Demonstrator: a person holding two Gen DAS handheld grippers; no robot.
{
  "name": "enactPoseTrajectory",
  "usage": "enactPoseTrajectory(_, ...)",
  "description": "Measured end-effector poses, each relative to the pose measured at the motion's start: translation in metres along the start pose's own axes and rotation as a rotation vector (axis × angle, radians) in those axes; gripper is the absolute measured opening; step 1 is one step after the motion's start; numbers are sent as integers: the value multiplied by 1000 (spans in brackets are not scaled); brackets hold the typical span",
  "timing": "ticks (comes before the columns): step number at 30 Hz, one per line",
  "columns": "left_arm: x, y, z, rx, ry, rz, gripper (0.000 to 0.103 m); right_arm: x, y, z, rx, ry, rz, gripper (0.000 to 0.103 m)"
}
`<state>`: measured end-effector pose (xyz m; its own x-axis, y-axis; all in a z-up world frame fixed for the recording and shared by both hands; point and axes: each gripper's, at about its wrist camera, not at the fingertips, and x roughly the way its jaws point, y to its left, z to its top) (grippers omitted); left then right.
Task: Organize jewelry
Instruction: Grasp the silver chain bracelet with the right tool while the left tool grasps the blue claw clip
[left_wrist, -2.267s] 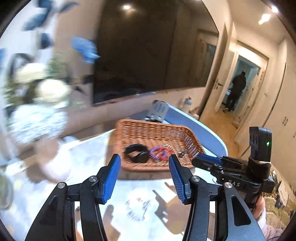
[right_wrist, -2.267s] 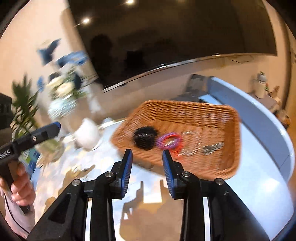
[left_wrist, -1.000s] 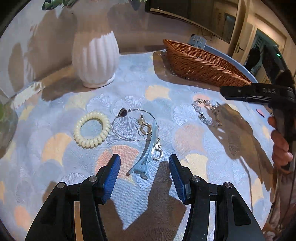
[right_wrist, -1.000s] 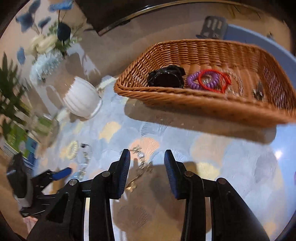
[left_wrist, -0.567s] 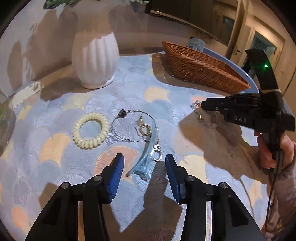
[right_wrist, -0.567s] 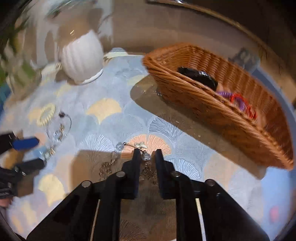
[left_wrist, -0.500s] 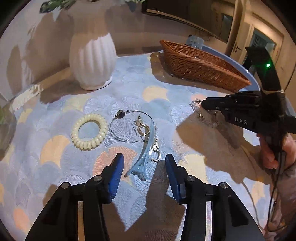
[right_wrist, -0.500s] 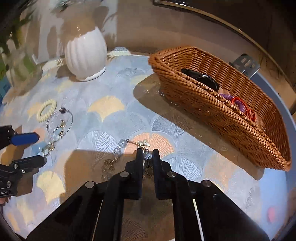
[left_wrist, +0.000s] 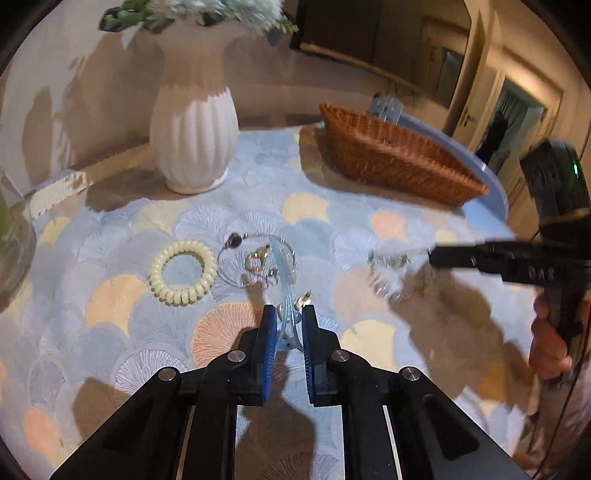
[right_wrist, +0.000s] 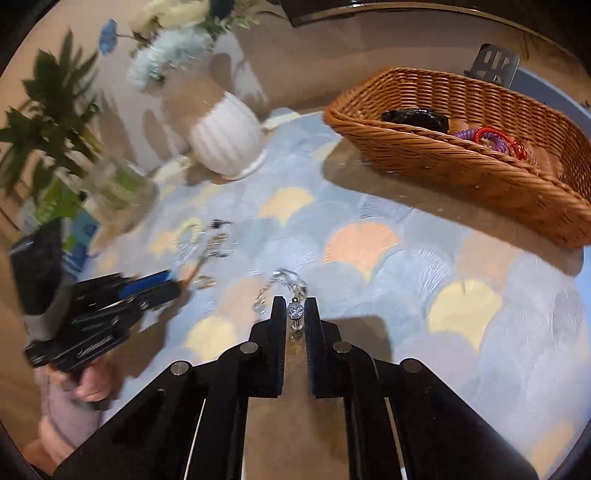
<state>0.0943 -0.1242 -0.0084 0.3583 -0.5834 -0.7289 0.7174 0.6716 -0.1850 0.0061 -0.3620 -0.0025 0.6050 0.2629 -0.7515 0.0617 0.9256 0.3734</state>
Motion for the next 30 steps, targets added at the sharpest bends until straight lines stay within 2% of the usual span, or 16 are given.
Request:
enactPoseTrajectory(4,-15,10,3,-54,-42,-49,14,-22,17,-4,-28,-19,28,12)
enactPoseTrajectory(12,-34,22,6,-105,-96,-80,14,-56,42,-3,-50,-67,72,12)
enactPoseTrajectory(15,-38,28,7,-119,-110,-81,14,-60,45,-3,-46,-74,81,12)
enactPoseTrajectory(18,-43,35,9,-142,-125,-93,14,-57,43,-4,-48,-75,46,12)
enactPoseTrajectory(21,-43,38,9,-152,-128,-96,14,-52,41,-5,-34,-55,113,12)
enactPoseTrajectory(22,-41,37,9,-150,-124,-95,14,-51,42,-5,-38,-57,113,12)
enactPoseTrajectory(25,-35,33,9,-137,-104,-90,14,-44,41,-6,-56,-50,22,12)
enactPoseTrajectory(27,-32,31,9,-128,-95,-83,14,-40,32,-8,-28,-37,31,12)
enactPoseTrajectory(30,-32,31,8,-127,-94,-83,14,-36,21,-10,-12,-33,-23,12)
